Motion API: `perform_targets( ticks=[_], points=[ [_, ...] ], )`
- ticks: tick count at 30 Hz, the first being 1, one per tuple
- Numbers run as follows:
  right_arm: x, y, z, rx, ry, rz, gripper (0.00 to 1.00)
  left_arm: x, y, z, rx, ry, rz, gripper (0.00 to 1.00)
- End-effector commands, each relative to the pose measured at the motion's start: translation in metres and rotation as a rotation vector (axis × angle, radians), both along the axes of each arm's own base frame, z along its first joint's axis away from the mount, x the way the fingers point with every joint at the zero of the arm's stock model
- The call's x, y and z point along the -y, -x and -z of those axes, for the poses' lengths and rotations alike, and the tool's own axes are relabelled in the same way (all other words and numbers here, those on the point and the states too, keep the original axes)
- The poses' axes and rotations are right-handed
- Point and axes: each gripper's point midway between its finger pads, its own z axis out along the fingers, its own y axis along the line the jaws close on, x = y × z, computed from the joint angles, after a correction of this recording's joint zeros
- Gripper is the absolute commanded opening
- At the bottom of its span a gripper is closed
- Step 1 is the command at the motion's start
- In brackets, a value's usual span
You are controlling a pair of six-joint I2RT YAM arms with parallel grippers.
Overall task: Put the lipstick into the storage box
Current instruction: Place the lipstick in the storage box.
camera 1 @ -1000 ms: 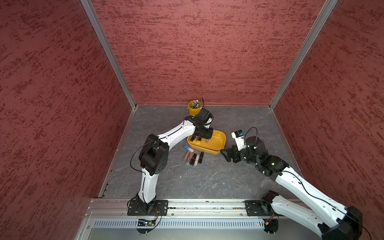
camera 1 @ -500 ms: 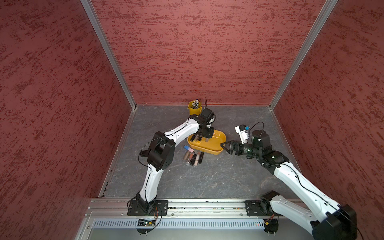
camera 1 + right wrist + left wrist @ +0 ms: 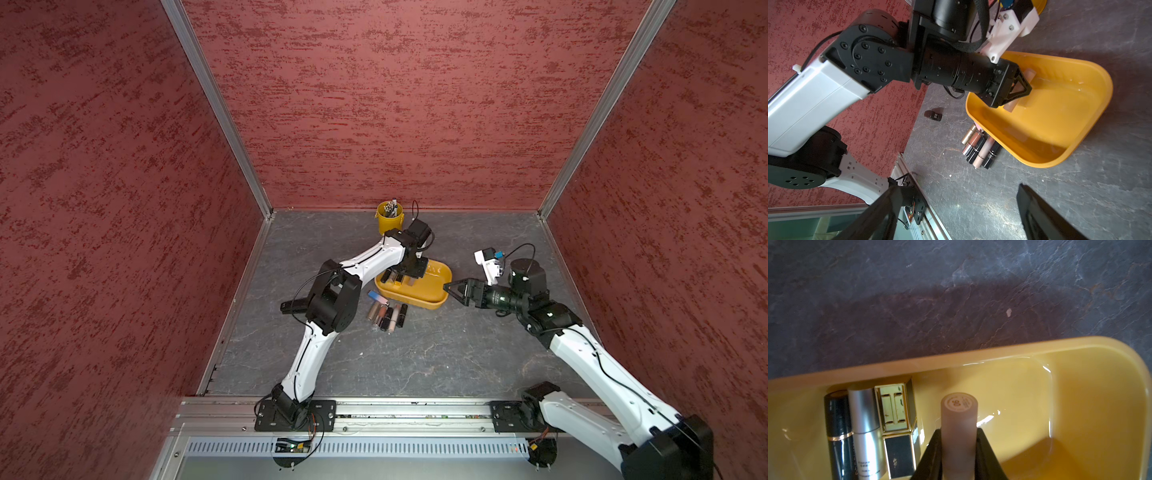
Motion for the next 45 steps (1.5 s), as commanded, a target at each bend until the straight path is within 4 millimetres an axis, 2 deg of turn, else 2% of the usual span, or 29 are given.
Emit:
perform_targets(
  ticks=[1, 12, 17, 27, 30, 36, 45],
  points=[
    [0.001, 0.002, -0.005, 0.021, -0.024, -0.005, 0.91, -0.007, -0.004, 0.007, 0.009, -0.061, 0.002, 0.1],
    [0.003, 0.003, -0.003, 0.015, -0.028, -0.003, 0.91, -0.014, -0.013, 0.014, 0.04, -0.135, 0.003, 0.14],
    [0.004, 0.003, -0.003, 0.016, -0.028, 0.001, 0.91, -0.013, -0.012, 0.019, 0.034, -0.148, 0.007, 0.21],
    [0.007, 0.003, -0.002, 0.016, -0.029, 0.006, 0.91, -0.014, -0.014, 0.027, 0.038, -0.179, 0.011, 0.22],
    [0.007, 0.004, -0.003, 0.017, -0.029, 0.006, 0.91, -0.015, -0.014, 0.028, 0.036, -0.185, 0.01, 0.28],
    [0.007, 0.003, -0.002, 0.015, -0.029, 0.007, 0.91, -0.015, -0.014, 0.028, 0.037, -0.186, 0.01, 0.33],
    [0.009, 0.003, -0.006, 0.02, -0.031, 0.012, 0.91, -0.01, -0.014, 0.021, 0.037, -0.147, 0.013, 0.34]
  ],
)
